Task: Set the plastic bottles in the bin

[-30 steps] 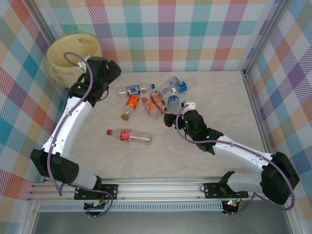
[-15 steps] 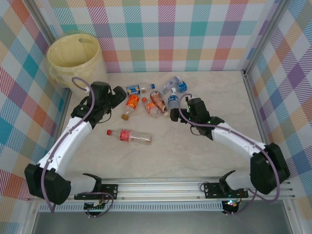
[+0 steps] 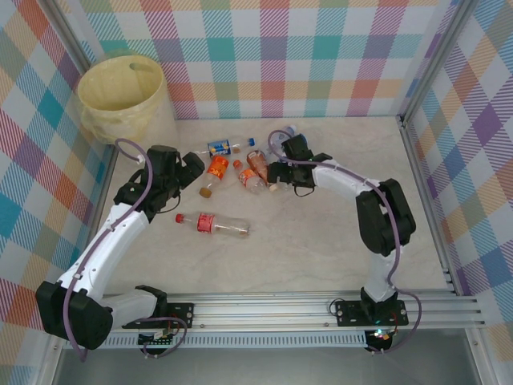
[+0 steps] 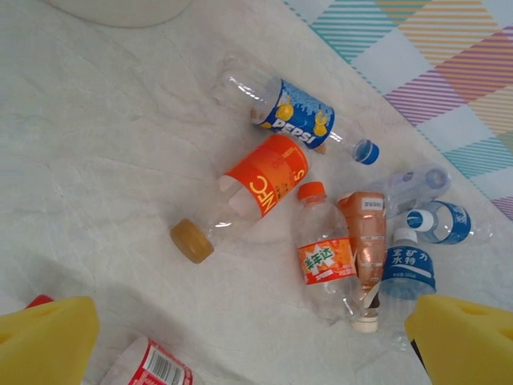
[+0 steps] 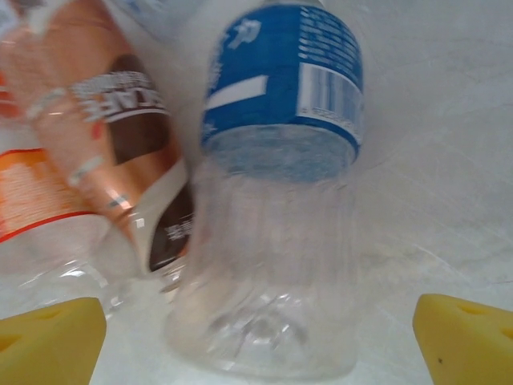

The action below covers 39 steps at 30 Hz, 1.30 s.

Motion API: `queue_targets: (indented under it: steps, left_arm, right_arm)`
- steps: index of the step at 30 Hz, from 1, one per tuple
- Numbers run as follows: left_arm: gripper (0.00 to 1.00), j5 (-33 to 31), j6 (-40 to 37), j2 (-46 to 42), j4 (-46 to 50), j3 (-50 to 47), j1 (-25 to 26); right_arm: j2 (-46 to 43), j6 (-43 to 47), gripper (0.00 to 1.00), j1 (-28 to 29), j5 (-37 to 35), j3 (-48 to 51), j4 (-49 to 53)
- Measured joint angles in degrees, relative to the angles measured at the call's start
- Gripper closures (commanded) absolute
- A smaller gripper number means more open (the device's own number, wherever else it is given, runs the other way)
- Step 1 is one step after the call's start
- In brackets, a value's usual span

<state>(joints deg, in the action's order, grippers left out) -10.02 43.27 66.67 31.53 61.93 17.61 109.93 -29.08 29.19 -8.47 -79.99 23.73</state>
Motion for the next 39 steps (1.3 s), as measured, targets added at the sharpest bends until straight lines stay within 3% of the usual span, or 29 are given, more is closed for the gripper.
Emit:
queue_targets:
  steps: [18,27,34,39]
  left_arm:
    - [0.00,-0.1,0.3,1.6,1.6,0.0,0.0]
    - [0.00,-0.3,0.5,1.6,2.8,0.0,0.0]
    - [0.00,3.0,0.4,1.6,0.6,-0.1,0.0]
    - [0.00,7.9,-0.4,1.6,-3.1,-1.2,0.0]
  right_arm:
    - [7.1,3.7,0.17,-2.2,3.0,-4.3,1.7]
    - [7.1,6.8,0.30,-2.2,2.7,-2.7,-1.4]
    - [2.3,8.8,0.40,-2.2,1.9,4.3,-5.0]
    - [-6.6,8.9,0.48,-2.2,2.5,11.3,-9.5]
